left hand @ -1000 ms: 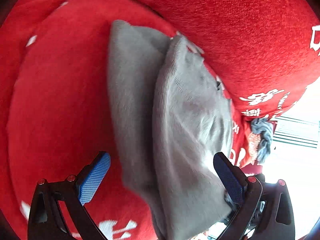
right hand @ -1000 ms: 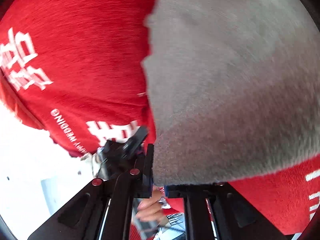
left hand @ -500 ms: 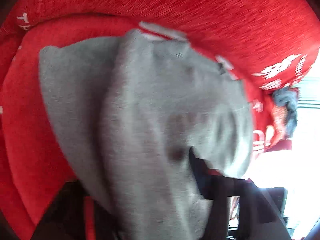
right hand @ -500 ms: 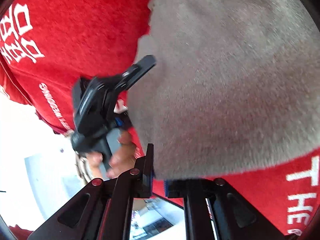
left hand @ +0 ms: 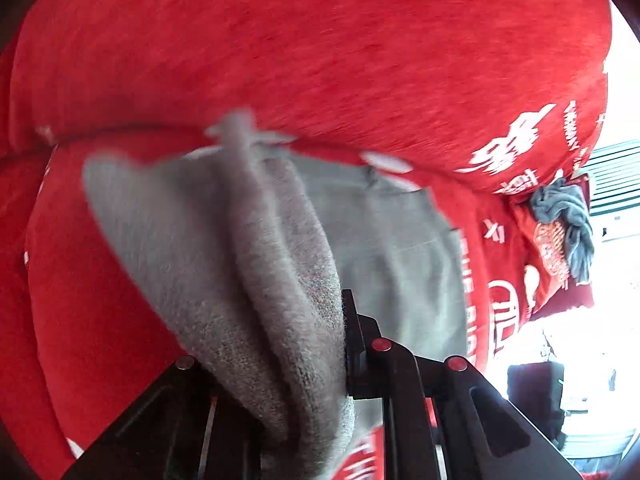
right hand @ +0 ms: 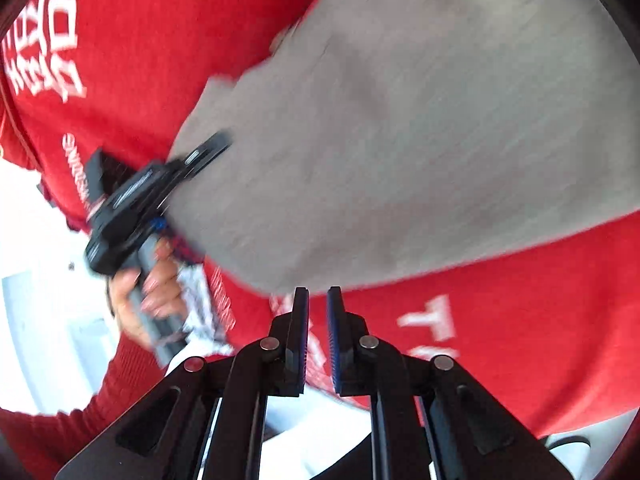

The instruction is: Fold small clothes

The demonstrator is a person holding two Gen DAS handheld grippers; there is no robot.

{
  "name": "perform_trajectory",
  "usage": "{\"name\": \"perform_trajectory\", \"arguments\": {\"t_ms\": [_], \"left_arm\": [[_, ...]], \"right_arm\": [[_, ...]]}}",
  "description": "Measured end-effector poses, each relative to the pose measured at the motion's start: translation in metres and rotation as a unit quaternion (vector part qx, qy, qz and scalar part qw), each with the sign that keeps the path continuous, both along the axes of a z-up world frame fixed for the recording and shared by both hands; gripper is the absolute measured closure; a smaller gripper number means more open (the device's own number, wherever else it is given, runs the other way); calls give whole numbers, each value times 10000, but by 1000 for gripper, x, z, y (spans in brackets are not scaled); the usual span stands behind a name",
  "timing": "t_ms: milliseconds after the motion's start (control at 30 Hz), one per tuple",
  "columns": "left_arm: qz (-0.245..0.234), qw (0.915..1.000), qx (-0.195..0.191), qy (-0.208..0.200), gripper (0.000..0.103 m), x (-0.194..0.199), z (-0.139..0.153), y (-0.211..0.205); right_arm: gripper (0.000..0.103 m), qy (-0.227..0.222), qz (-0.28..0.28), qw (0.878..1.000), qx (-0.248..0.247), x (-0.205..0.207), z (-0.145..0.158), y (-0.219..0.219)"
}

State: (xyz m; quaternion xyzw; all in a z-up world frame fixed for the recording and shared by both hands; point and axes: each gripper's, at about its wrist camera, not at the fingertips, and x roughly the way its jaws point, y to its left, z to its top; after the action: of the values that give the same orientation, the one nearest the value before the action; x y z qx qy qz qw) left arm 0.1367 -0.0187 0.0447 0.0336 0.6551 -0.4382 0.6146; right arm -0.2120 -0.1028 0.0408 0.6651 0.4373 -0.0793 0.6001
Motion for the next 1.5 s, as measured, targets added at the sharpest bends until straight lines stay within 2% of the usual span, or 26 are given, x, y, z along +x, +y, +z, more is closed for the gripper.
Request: {"name": "perform_trajectory", "arguments": {"t_ms": [100,200,300,400,500,567,600,633,667,733,800,900,967,1033,1100,1133,1167,1200,1233,1300,1400,1467,1500], "left_arm": [[-38,9999,-49,-91,85,-20,17,-32],[-311,9981,105,-524,85,-58,27,-79],[-591,9957,262,-669,85,-92,23,-124],[-929,9905,493,-889,85,-129,6,-166],[-1424,9753,965,-1389,84,-167,-18,-197],[-1598,9647,1194,-1718,82,-183,-23,-207],[-1683,9606,1242,-1832,71,-190,-24,-209],[-1732,9582,1231,-1914,57,-195,-22,-209],[-1789,9550,1220,-2027,52,-201,-19,-210],[-2025,9428,1115,-2400,51,-219,-8,-215],[-2316,9366,911,-2466,51,-234,2,-221],[-2516,9416,555,-2170,51,-239,14,-225],[-2451,9479,349,-2005,51,-236,24,-225],[-2152,9573,262,-1915,51,-221,32,-213],[-1724,9641,283,-2001,51,-201,37,-198],[-1338,9670,359,-2136,39,-183,39,-182],[-1098,9677,431,-2230,26,-172,39,-173],[-734,9667,503,-2401,7,-156,39,-157],[-496,9646,526,-2535,6,-146,40,-146],[-178,9626,721,-2605,6,-121,32,-123],[23,9595,1165,-2563,6,-93,11,-102],[110,9600,1326,-2463,6,-81,-1,-90],[153,9608,1401,-2386,7,-76,-7,-85]], "right_arm": [[91,71,-424,9988,-223,-15,-4,-33],[91,102,-660,9970,-401,-25,-9,-60],[91,98,-882,9952,-409,-32,-17,-80],[91,90,-1127,9931,-320,-45,-30,-93],[91,37,-1397,9901,-90,-54,-46,-99],[91,-8,-1529,9882,87,-57,-58,-99],[91,-54,-1573,9874,152,-60,-63,-99],[91,-106,-1611,9867,202,-61,-66,-99],[91,-162,-1649,9859,245,-61,-69,-98],[91,-234,-1717,9844,315,-61,-73,-97],[91,-281,-1814,9822,387,-60,-76,-97],[91,-296,-1895,9803,471,-64,-79,-101],[91,-318,-1948,9791,480,-65,-80,-104],[91,-438,-2126,9748,506,-73,-80,-110],[90,-772,-2624,9590,736,-85,-83,-113],[87,-921,-2830,9506,885,-89,-85,-114],[84,-1099,-3042,9403,1063,-93,-89,-115],[75,-1257,-3172,9325,1186,-94,-92,-117],[63,-1357,-3188,9297,1252,-89,-95,-120],[57,-1480,-3011,9318,1384,-79,-100,-126],[57,-1544,-2718,9395,1399,-69,-93,-131],[50,-1674,-2807,9335,1477,-72,-91,-137],[42,-1756,-2904,9281,1530,-74,-91,-138]]}}
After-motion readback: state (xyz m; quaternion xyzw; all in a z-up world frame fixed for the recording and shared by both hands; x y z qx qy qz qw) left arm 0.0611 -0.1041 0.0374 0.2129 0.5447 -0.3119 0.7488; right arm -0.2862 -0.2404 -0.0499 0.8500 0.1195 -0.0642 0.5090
